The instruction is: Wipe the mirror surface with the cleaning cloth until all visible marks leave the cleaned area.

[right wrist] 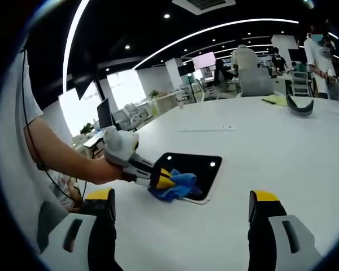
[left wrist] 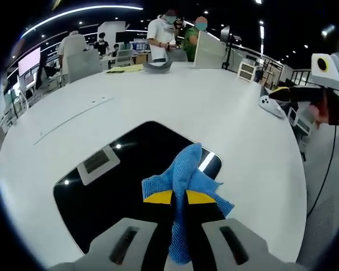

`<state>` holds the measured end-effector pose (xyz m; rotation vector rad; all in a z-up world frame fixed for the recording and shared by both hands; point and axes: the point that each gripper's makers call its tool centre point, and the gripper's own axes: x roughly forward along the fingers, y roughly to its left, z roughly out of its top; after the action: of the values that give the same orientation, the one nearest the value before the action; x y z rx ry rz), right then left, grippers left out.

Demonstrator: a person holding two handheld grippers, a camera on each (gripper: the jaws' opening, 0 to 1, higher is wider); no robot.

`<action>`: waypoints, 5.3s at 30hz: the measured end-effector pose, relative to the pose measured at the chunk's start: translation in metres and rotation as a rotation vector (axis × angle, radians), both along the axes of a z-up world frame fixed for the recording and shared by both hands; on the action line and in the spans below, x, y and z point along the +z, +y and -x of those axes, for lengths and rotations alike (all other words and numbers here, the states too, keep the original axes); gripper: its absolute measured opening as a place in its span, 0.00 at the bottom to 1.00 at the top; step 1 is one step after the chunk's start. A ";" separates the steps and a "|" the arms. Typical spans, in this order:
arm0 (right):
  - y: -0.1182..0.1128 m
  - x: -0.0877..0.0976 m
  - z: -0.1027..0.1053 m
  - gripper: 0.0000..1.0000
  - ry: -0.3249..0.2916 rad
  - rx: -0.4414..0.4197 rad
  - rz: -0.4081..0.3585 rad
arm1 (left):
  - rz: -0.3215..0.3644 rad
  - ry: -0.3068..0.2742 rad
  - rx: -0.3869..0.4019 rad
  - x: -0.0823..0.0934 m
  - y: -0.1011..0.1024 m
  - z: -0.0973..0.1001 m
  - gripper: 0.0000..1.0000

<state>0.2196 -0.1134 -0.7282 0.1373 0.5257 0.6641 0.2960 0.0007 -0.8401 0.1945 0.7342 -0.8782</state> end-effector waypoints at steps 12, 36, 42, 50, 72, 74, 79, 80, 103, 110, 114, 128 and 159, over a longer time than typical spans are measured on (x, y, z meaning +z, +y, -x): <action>0.000 -0.001 -0.001 0.99 0.004 -0.001 -0.004 | 0.016 0.006 -0.019 0.000 -0.020 0.002 0.04; -0.008 -0.006 -0.001 0.98 0.017 -0.025 -0.008 | 0.029 0.006 -0.065 0.000 -0.045 0.004 0.04; -0.010 -0.006 -0.001 0.98 0.020 -0.026 -0.011 | 0.030 0.007 -0.070 0.000 -0.048 0.004 0.04; -0.010 -0.007 -0.001 0.98 0.021 -0.025 -0.010 | 0.033 0.006 -0.077 0.000 -0.050 0.004 0.04; -0.014 -0.014 -0.002 0.98 0.031 -0.030 -0.010 | 0.048 0.013 -0.067 0.000 -0.053 -0.002 0.04; -0.014 -0.013 -0.002 0.98 0.034 -0.031 -0.014 | 0.047 0.013 -0.069 0.000 -0.053 -0.003 0.04; -0.016 -0.016 -0.001 0.98 0.039 -0.038 -0.016 | 0.047 0.009 -0.069 0.000 -0.052 -0.007 0.04; -0.016 -0.016 -0.001 0.98 0.039 -0.038 -0.015 | 0.047 0.009 -0.069 0.000 -0.052 -0.008 0.04; -0.018 -0.021 -0.005 0.98 0.046 -0.041 -0.023 | 0.053 -0.003 -0.062 0.000 -0.051 -0.033 0.04; -0.018 -0.022 -0.006 0.98 0.050 -0.043 -0.025 | 0.048 -0.018 -0.058 0.000 -0.050 -0.043 0.04; -0.018 -0.024 -0.006 0.98 0.056 -0.040 -0.023 | 0.047 -0.024 -0.054 0.000 -0.050 -0.049 0.04; -0.016 -0.023 -0.009 0.98 0.043 -0.026 -0.031 | 0.044 -0.044 -0.026 0.000 -0.046 -0.071 0.04; -0.020 -0.025 -0.010 0.98 0.056 -0.045 -0.039 | 0.045 -0.049 0.027 0.001 -0.035 -0.107 0.04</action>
<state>0.2299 -0.1332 -0.7535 0.2040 0.5623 0.6276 0.4027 -0.0348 -0.8396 0.1649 0.6696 -0.8606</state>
